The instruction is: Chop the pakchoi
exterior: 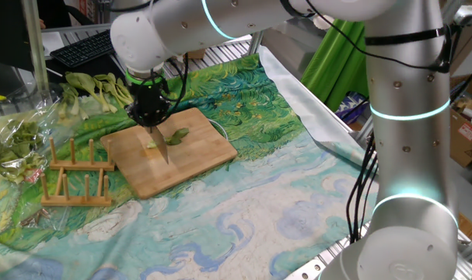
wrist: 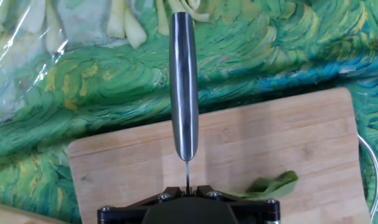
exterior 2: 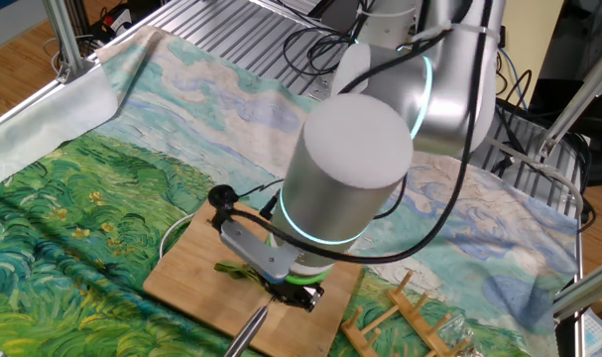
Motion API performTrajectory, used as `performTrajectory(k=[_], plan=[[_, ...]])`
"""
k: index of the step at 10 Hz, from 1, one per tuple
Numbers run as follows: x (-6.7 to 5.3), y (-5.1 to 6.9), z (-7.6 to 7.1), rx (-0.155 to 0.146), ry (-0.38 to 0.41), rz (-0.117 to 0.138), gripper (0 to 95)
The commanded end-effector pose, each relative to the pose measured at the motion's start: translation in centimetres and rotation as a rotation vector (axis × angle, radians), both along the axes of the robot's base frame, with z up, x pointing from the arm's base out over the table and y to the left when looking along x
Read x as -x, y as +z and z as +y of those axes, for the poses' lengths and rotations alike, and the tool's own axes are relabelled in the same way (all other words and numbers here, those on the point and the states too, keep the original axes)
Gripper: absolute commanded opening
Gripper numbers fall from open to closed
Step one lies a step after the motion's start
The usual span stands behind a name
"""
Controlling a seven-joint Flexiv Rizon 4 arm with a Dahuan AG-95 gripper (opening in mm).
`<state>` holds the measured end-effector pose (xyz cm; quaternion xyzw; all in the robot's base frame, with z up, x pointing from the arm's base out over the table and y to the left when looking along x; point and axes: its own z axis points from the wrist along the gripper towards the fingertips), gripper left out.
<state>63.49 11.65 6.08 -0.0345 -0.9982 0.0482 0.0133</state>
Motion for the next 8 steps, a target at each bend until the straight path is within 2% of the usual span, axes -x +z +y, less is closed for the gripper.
performTrajectory(k=[1,4,5,6,8], plan=[[0.6,0.5,-0.3,-0.004,0.012,-0.003,0.0],[1.1,0.8,-0.6,-0.013,0.016,-0.020,0.0],[1.3,0.8,-0.6,-0.019,0.016,-0.021,0.0],[1.7,0.6,-0.6,-0.039,0.014,-0.038,0.0],[1.7,0.4,-0.8,-0.049,0.022,-0.043,0.0]])
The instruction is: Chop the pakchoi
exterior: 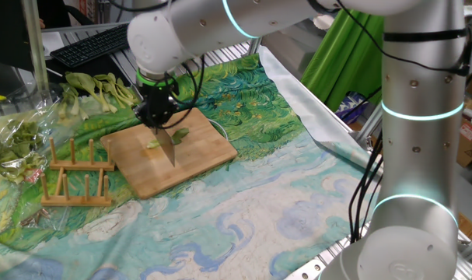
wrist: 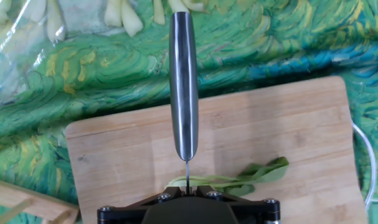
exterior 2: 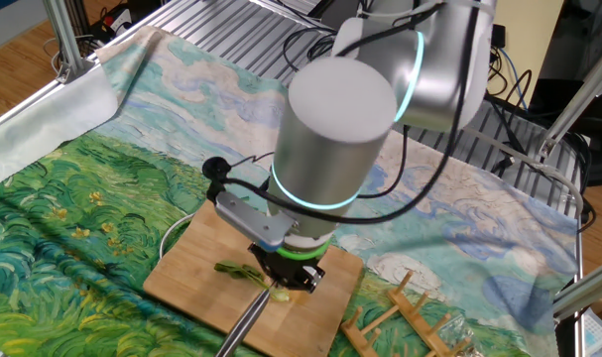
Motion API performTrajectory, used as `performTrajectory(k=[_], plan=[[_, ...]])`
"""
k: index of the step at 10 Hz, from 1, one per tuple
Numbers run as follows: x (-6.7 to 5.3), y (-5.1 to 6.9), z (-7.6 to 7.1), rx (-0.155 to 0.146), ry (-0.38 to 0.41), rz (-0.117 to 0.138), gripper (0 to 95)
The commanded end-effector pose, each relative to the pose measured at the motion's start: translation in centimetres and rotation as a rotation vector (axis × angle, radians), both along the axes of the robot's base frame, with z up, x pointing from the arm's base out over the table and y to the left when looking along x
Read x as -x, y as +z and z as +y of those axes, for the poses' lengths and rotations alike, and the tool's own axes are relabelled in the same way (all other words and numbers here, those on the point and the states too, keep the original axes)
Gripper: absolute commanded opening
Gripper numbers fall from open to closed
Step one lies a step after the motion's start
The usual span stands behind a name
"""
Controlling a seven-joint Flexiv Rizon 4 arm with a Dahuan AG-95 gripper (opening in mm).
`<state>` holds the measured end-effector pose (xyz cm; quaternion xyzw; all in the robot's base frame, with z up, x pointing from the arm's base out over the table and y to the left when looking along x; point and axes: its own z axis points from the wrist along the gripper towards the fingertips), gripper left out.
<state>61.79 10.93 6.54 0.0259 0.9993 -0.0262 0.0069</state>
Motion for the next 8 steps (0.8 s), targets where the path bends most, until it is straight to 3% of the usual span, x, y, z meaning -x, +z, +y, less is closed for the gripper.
performTrajectory(k=[1,8], plan=[[-0.20,-0.29,-0.31,-0.012,0.011,-0.002,0.0],[-0.72,-1.09,-0.61,-0.027,0.016,-0.016,0.0]])
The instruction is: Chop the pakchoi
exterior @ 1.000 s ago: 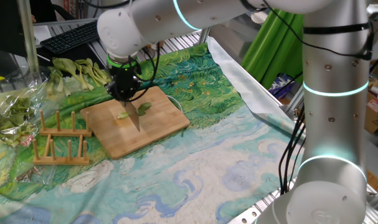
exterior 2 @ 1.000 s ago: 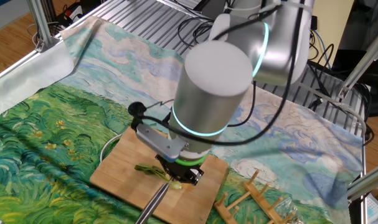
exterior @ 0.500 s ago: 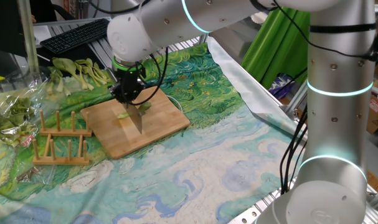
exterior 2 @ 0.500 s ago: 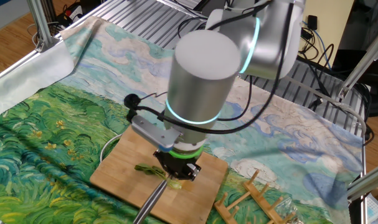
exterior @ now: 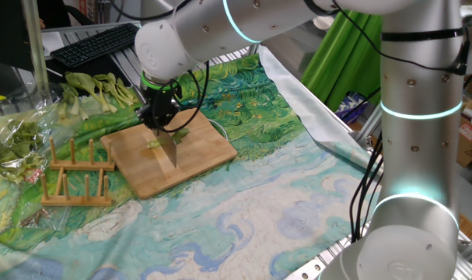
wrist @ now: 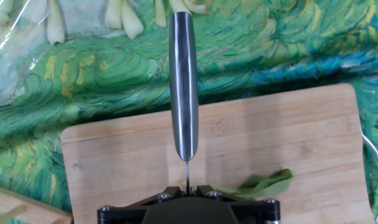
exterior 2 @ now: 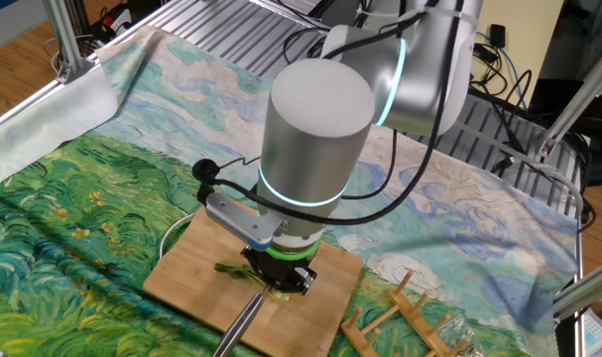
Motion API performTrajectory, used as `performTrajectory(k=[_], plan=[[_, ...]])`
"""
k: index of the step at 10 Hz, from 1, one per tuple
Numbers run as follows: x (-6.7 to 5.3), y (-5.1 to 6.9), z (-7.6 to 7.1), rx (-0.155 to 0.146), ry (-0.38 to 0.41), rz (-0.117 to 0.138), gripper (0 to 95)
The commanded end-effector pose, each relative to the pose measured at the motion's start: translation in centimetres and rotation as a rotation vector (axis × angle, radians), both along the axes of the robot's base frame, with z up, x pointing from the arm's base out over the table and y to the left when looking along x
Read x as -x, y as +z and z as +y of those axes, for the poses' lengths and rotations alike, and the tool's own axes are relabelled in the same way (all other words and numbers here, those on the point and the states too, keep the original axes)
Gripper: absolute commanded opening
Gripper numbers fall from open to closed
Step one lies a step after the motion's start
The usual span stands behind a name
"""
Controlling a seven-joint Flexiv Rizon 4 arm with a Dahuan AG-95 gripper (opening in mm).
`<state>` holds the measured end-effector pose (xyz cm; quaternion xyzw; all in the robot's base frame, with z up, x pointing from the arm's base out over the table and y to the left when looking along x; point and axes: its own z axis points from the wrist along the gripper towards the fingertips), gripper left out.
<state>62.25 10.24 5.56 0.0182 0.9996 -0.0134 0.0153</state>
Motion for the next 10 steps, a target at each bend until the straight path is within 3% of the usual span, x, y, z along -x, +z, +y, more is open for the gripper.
performTrajectory(k=[1,10], plan=[[-0.26,-0.13,0.09,-0.002,0.001,-0.002,0.0],[-0.37,-0.51,0.26,-0.014,0.002,-0.015,0.0]])
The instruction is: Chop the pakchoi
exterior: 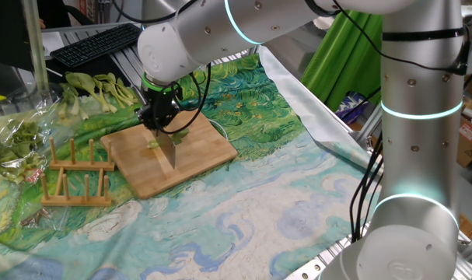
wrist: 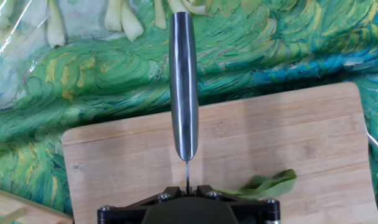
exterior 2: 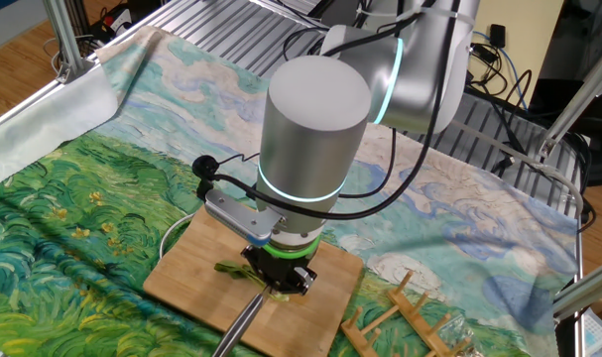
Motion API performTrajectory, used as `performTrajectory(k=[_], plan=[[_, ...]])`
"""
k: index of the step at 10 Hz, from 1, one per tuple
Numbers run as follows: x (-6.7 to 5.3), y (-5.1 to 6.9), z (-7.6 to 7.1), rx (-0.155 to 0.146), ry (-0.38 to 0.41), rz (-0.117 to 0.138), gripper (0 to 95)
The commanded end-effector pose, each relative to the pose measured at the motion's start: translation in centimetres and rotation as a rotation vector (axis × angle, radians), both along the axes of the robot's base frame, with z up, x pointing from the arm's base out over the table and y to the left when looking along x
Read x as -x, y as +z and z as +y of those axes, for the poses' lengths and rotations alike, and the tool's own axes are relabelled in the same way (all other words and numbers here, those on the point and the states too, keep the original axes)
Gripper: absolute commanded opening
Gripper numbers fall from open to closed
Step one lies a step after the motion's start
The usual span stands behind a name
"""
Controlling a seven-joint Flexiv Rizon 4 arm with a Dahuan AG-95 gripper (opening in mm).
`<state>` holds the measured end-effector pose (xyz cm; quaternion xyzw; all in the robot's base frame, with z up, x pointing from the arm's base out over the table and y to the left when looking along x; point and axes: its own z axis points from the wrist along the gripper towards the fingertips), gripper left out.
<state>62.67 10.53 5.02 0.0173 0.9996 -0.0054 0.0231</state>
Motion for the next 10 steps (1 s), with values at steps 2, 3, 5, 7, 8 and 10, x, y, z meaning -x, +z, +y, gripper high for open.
performTrajectory(k=[2,3,5,7,8,10], plan=[[0.04,0.03,-0.03,-0.007,0.007,0.003,0.0],[0.05,0.04,-0.02,-0.008,0.011,0.000,0.0],[-0.04,0.09,0.00,-0.018,0.010,-0.011,0.0],[-0.11,0.10,0.01,-0.029,0.008,-0.008,0.0],[-0.10,0.13,0.05,-0.028,0.007,-0.009,0.0],[0.09,0.40,0.37,-0.026,0.002,-0.009,0.0]])
